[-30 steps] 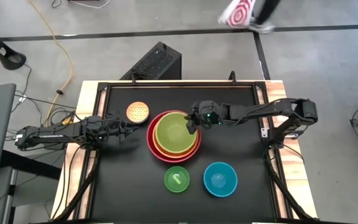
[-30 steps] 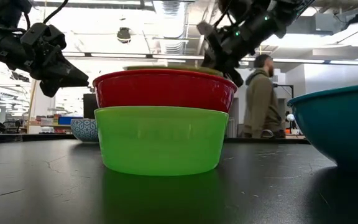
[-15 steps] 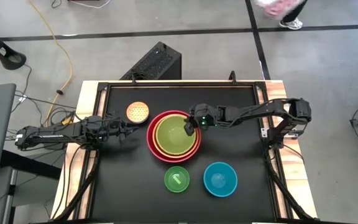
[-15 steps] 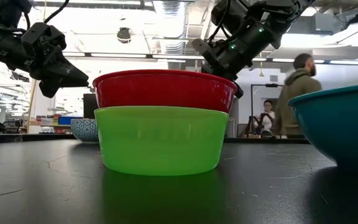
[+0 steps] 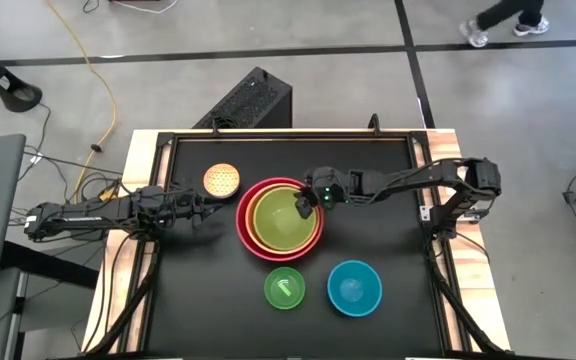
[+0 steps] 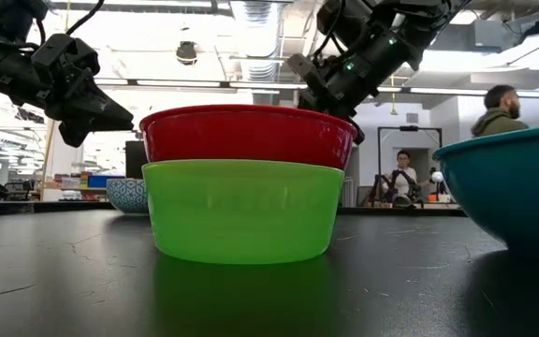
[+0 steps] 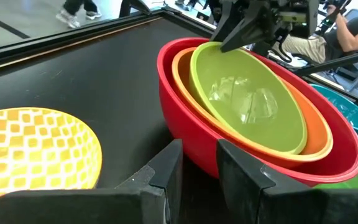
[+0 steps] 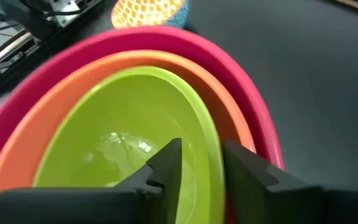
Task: Nest bowls inside each other
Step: Stack the green bowl on top of the orange bowl, then stack the blue bowl on top of the green bowl
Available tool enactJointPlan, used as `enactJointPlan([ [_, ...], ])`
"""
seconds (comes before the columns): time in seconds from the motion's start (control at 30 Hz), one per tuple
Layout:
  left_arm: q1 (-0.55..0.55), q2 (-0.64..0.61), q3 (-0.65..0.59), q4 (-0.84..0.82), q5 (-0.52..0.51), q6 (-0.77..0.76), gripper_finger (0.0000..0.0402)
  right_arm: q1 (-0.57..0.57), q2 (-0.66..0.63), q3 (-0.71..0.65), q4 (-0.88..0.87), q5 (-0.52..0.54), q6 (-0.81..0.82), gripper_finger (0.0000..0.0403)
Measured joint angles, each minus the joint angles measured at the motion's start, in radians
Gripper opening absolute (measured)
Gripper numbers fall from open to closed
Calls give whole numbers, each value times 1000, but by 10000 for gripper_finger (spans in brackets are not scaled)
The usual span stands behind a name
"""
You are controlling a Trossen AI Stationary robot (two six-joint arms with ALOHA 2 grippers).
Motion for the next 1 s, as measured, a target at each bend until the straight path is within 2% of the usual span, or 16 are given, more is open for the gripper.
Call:
enactJointPlan([
  [0.1, 0, 0, 0, 0, 0, 0, 87, 0, -5, 58, -76, 0, -27, 157],
  [0.3, 0, 0, 0, 0, 0, 0, 87, 1, -8, 230, -351, -2, -38, 192],
  [0.5, 0, 0, 0, 0, 0, 0, 87, 65, -9, 380, -628, -106, 82, 196],
  [0.6, 0, 0, 0, 0, 0, 1, 87, 141, -9, 424, -769, -159, 123, 192],
  [0.7, 0, 0, 0, 0, 0, 1, 87, 247, -11, 429, -858, -161, 179, 187],
  [0.83, 0, 0, 0, 0, 0, 34, 87, 407, 3, 427, -907, -156, 298, 184],
  [1.0, 0, 0, 0, 0, 0, 41, 87, 581, 13, 427, -955, -51, 510, 182],
])
